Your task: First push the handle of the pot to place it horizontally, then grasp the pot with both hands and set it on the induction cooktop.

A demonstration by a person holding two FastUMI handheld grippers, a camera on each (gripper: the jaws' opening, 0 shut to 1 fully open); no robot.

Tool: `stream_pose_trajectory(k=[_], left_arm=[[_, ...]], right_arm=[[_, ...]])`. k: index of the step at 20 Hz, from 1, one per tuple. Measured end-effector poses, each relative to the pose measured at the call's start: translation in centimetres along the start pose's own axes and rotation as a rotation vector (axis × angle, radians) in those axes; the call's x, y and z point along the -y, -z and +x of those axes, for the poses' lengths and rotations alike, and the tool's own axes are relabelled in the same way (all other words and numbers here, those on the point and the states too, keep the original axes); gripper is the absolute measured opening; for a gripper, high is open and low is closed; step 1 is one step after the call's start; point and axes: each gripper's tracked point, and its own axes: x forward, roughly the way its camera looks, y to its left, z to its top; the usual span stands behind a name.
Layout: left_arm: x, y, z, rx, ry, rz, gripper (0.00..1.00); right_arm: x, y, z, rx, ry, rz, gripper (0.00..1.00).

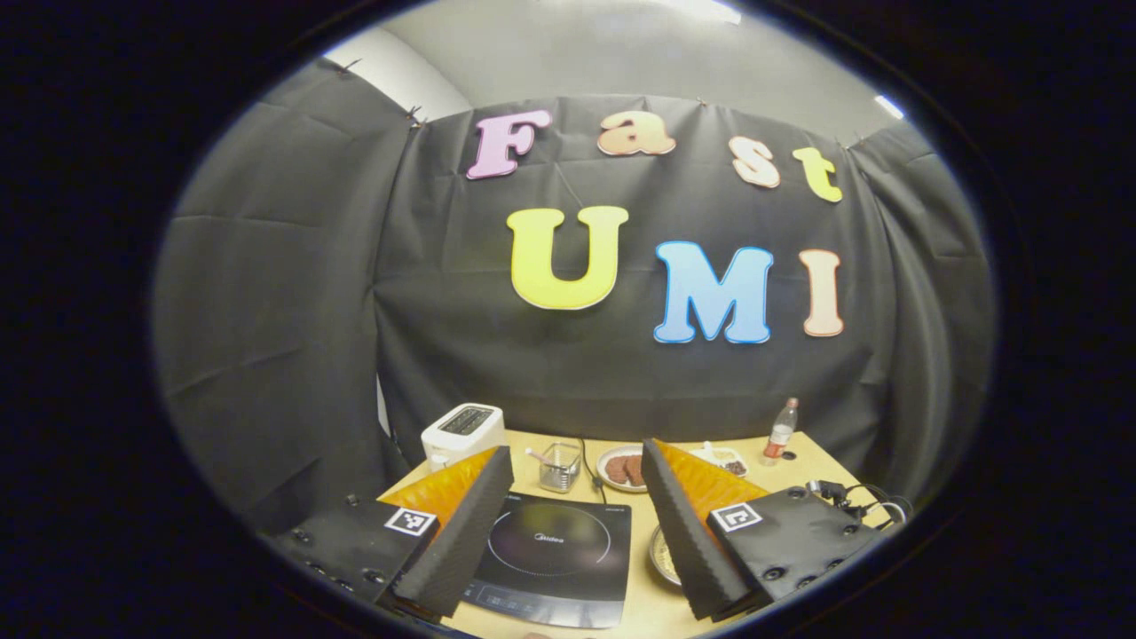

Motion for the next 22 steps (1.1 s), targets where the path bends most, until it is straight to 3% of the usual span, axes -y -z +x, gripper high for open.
stream_pose_trajectory(k=[4, 8, 10, 22], left_arm=[[0.9, -1.2, -0.4, 0.035, 0.016, 0.027, 1.0], [2.4, -1.9, -0.8, 0.062, 0.059, 0.028, 0.92], [2.7, -2.1, -0.9, 0.07, 0.068, 0.031, 1.0], [4.0, -1.5, -0.7, 0.061, 0.08, 0.023, 1.0]], right_arm=[[1.1, -0.1, -0.2, 0.002, 0.009, 0.016, 0.01], [2.2, -0.4, -0.3, 0.003, 0.016, 0.036, 0.01], [2.9, -0.5, -0.3, 0.004, 0.025, 0.044, 0.01], [6.8, -1.6, -1.2, 0.026, 0.086, 0.039, 0.01]])
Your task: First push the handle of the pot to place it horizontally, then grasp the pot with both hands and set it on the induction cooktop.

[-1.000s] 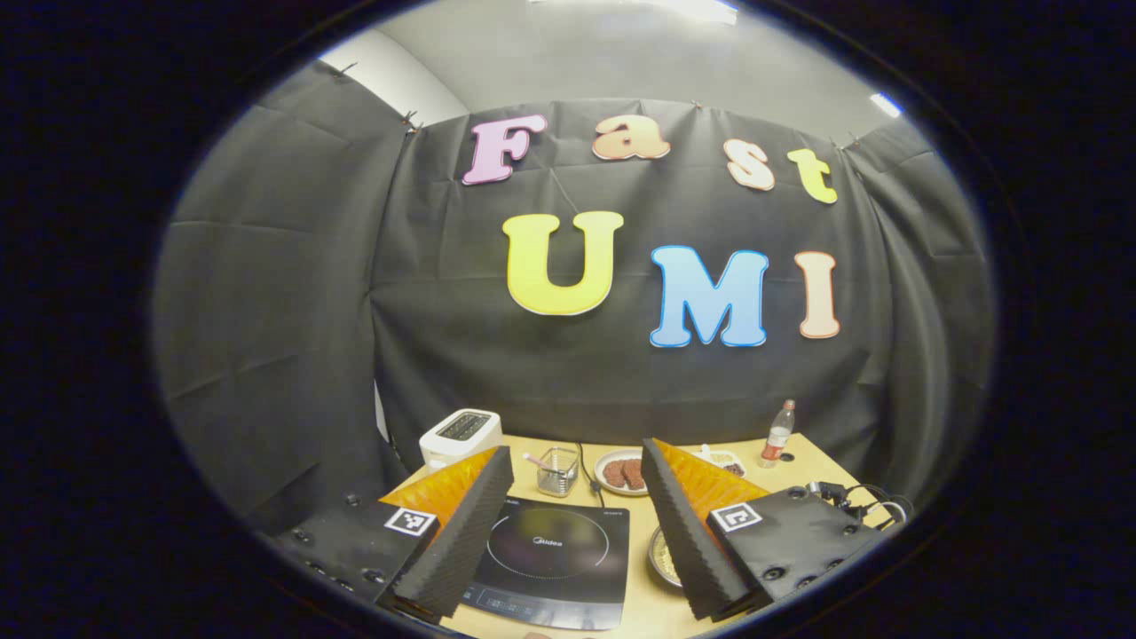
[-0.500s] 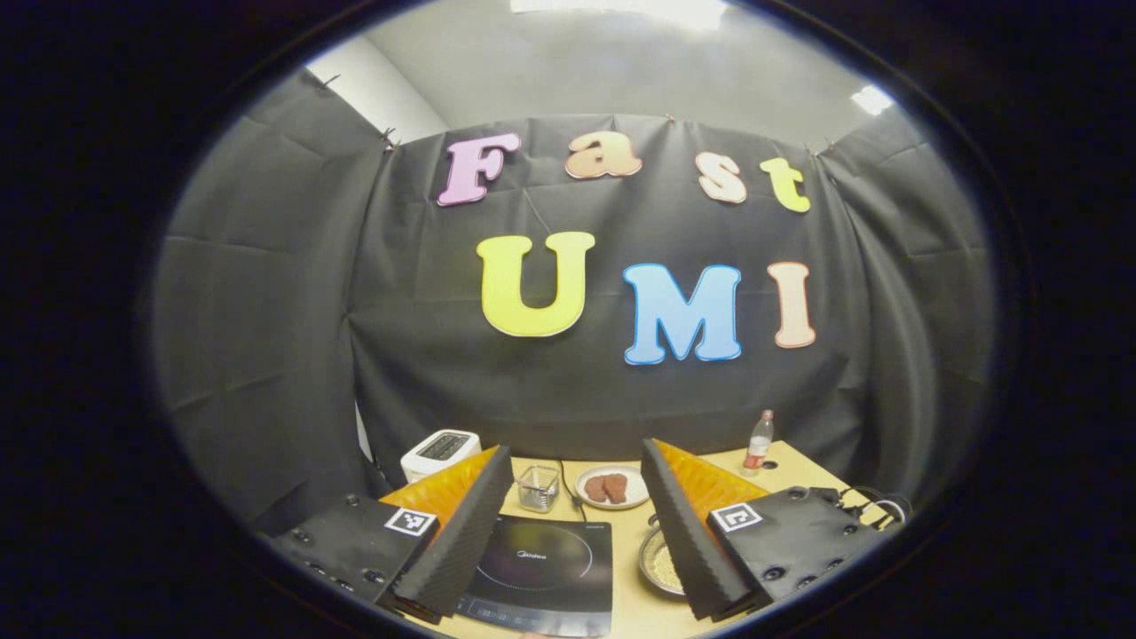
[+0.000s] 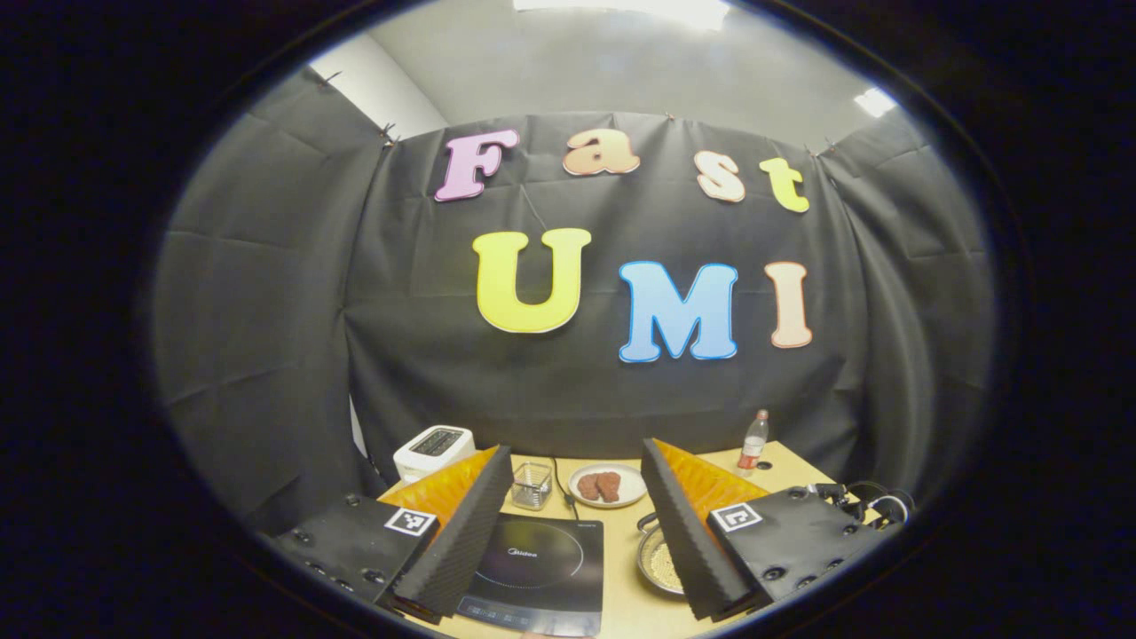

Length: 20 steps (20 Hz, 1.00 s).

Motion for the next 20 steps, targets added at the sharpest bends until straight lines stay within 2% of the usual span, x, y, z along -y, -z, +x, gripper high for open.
stream_pose_trajectory(k=[20], left_arm=[[2.0, 0.1, -0.1, -0.012, 0.034, 0.02, 1.0]], right_arm=[[5.6, -3.1, -0.2, 0.027, 0.093, 0.011, 0.02]])
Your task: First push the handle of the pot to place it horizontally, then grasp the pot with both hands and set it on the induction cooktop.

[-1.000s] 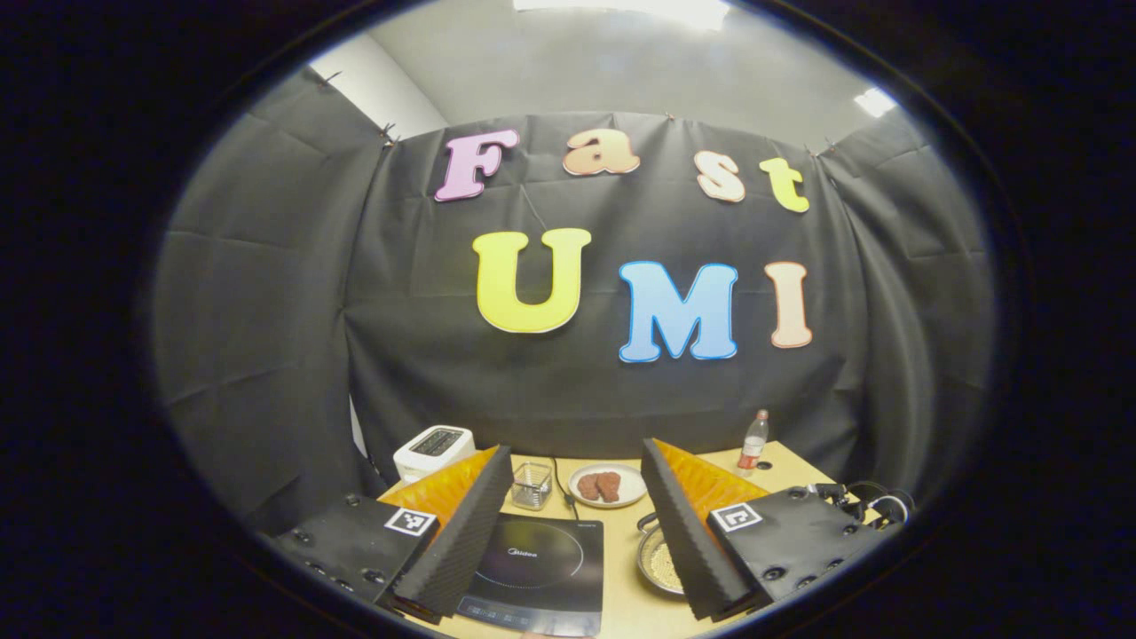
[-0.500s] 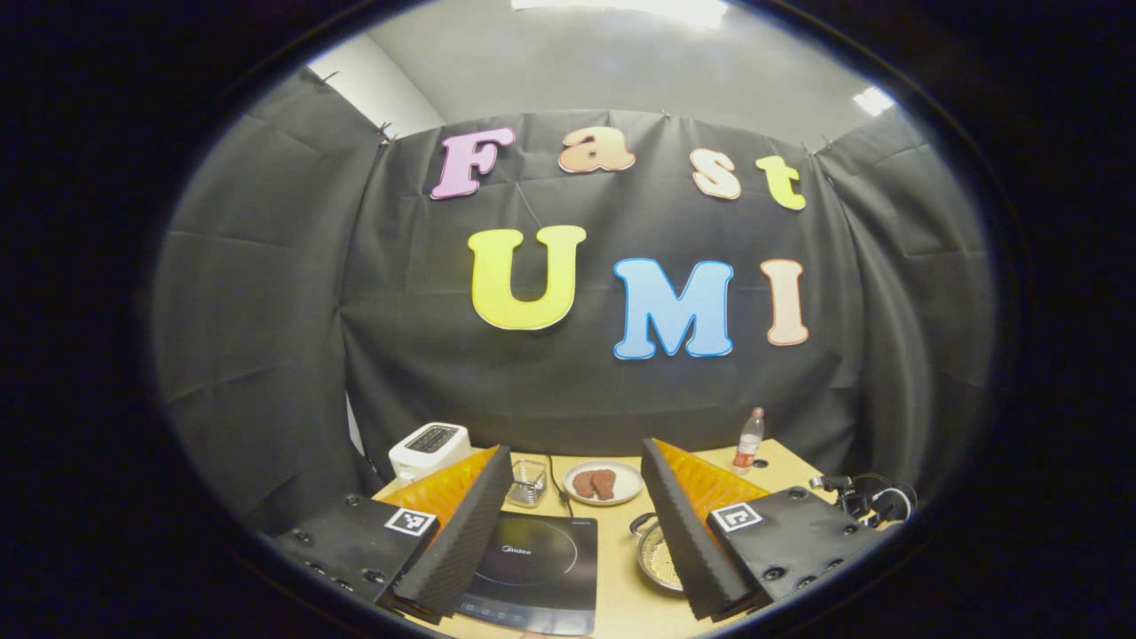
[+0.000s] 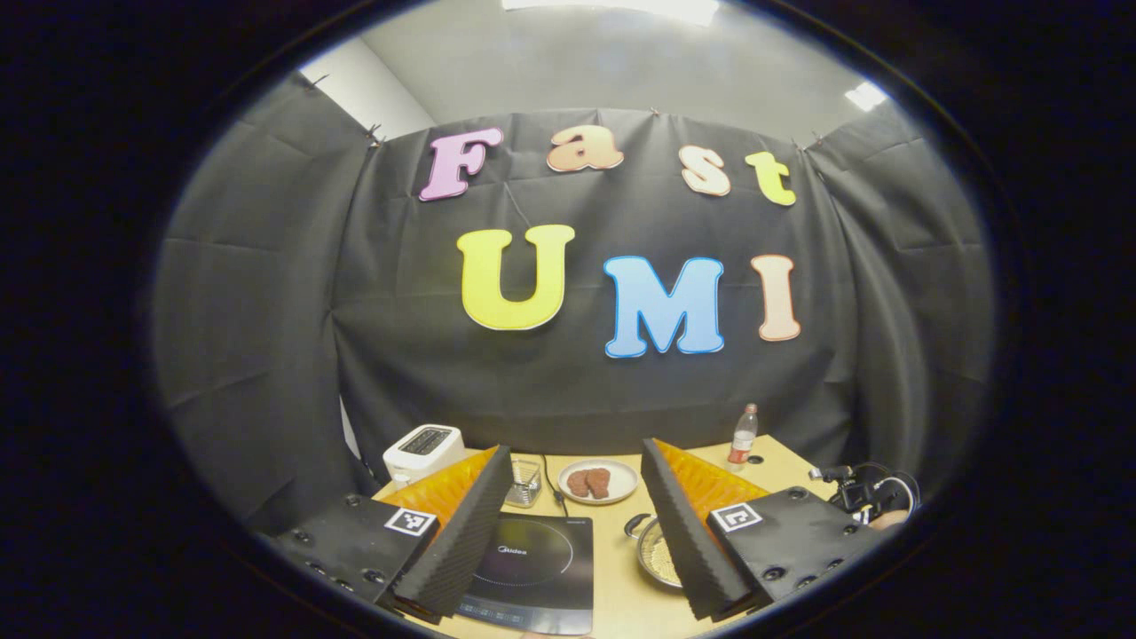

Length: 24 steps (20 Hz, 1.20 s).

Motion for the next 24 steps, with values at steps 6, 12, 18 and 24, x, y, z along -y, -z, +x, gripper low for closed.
stream_pose_trajectory(k=[6, 12, 18, 24], left_arm=[[0.1, -0.1, -0.2, -0.004, 0.001, -0.005, 1.0], [0.1, -0.5, -0.1, -0.009, 0.001, -0.006, 1.0], [2.1, -0.6, 0.3, -0.021, 0.034, 0.017, 1.0], [3.8, -0.3, 0.7, -0.037, 0.054, 0.041, 1.0]], right_arm=[[1.9, -1.7, 0.3, 0.005, 0.041, -0.036, 0.02], [2.8, -2.8, 0.5, 0.004, 0.06, -0.051, 0.02], [3.8, -4.0, 0.8, 0.008, 0.079, -0.045, 0.02], [5.1, -6.2, 0.9, 0.016, 0.092, -0.059, 0.02]])
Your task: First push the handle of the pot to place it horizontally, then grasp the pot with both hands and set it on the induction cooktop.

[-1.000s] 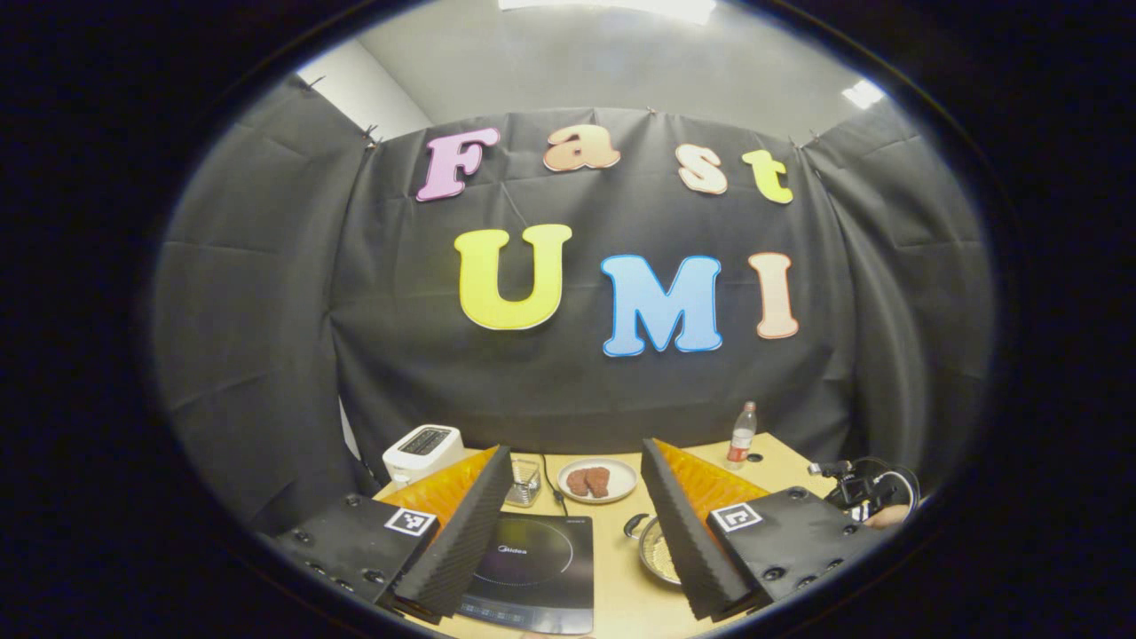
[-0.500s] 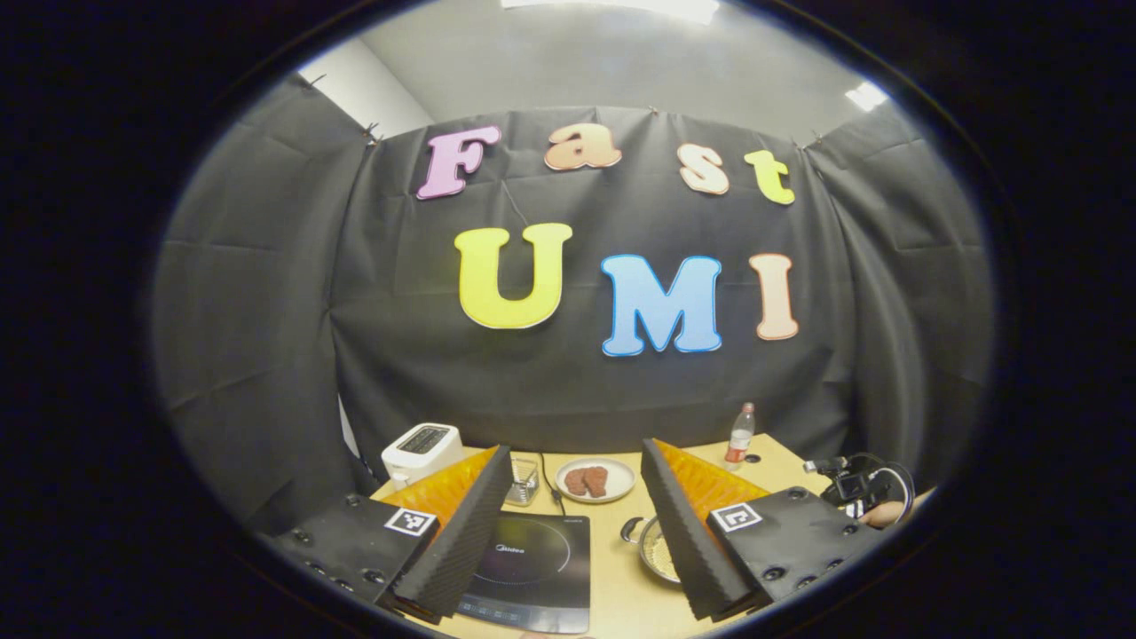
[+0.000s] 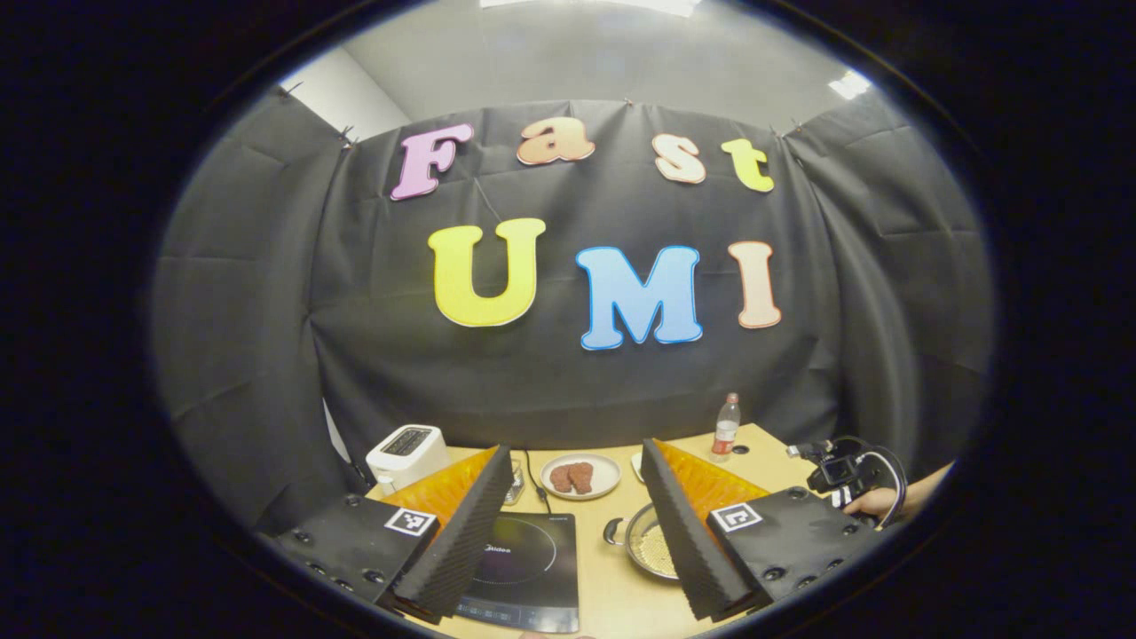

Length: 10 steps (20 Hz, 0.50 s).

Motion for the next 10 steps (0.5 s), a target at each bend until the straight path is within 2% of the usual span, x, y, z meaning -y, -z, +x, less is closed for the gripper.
stream_pose_trajectory(k=[10], left_arm=[[0.9, 0.5, 0.7, -0.019, -0.021, -0.002, 1.0]], right_arm=[[0.2, -3.5, 0.6, 0.02, 0.009, -0.051, 0.02]])
